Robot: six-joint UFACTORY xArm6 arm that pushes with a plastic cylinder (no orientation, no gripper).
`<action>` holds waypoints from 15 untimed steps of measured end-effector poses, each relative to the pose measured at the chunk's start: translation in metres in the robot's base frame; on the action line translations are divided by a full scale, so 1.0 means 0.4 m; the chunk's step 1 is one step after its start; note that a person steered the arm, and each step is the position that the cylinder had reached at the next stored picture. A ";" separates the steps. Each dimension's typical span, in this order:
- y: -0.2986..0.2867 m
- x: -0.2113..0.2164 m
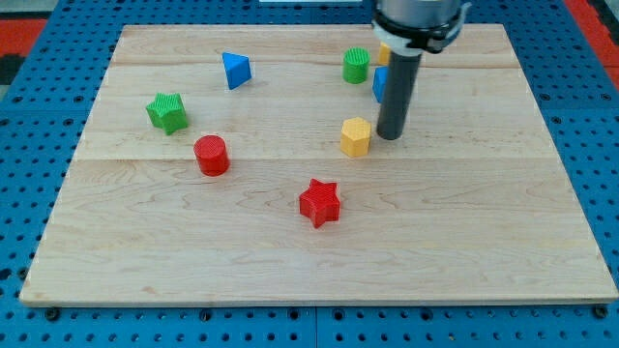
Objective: Place the yellow hexagon at the top left side of the red star
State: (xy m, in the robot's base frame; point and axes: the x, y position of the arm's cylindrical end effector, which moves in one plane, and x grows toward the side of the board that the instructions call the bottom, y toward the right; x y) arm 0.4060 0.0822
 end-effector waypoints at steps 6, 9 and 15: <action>-0.150 -0.004; -0.250 -0.126; -0.257 -0.016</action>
State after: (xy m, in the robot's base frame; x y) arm 0.3995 -0.0207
